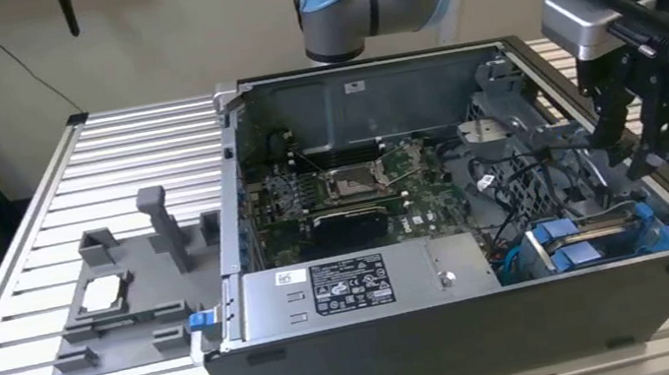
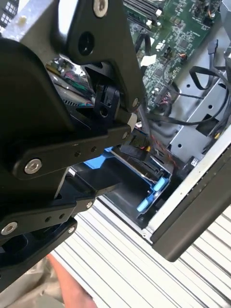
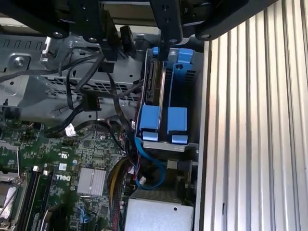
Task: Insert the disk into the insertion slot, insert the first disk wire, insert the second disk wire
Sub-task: 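Insert the first disk wire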
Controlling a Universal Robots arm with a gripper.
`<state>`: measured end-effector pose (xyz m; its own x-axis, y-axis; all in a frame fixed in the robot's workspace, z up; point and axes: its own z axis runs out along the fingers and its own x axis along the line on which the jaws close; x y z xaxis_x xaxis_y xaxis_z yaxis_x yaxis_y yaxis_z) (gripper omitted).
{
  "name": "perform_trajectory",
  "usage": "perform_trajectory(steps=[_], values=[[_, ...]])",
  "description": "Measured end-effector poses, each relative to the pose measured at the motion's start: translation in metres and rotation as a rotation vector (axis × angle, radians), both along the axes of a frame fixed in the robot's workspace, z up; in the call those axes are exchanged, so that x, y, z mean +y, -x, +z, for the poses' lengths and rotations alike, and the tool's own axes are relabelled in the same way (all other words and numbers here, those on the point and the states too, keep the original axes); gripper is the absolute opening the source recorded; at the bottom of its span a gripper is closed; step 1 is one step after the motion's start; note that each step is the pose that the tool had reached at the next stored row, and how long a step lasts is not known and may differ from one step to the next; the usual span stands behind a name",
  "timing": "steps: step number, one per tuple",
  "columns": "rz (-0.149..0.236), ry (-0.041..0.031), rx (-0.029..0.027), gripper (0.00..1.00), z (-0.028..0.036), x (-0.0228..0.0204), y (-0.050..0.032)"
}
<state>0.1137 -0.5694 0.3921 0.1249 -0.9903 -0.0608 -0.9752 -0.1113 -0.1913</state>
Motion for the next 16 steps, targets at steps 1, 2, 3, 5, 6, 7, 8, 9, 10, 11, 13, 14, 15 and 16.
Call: perform_trajectory(steps=[1,2,3,5,6,7,8,9,10,11,13,14,15,16], values=[[0.009,-0.0012,-0.0045,0.47,-0.0003,0.0,0.0],[0.018,-0.0023,-0.0072,0.47,-0.0004,0.0,-0.0001],[0.026,-0.0032,-0.0085,0.47,-0.0003,0.0001,-0.0001],[0.037,-0.005,-0.009,0.45,-0.0004,0.0,-0.0001],[0.042,-0.0052,-0.0089,0.45,-0.0004,0.0001,-0.0003],[0.045,-0.0053,-0.0089,0.38,-0.0005,0.0002,-0.0004],[0.048,-0.0052,-0.0089,0.32,-0.0005,0.0004,-0.0005],[0.049,-0.0049,-0.0088,0.32,-0.0005,0.0007,-0.0006],[0.049,-0.0029,-0.008,0.26,-0.0005,0.0009,-0.0008],[0.049,-0.0013,-0.0078,0.2,-0.0006,0.001,-0.001],[0.049,0.0163,-0.0046,0.19,-0.0004,0.0014,-0.0016],[0.047,0.0272,-0.0029,0.19,-0.0005,0.0013,-0.0018],[0.046,0.038,-0.0012,0.19,-0.0006,0.0014,-0.002],[0.044,0.0487,0.0007,0.19,-0.0006,0.0014,-0.0022]])
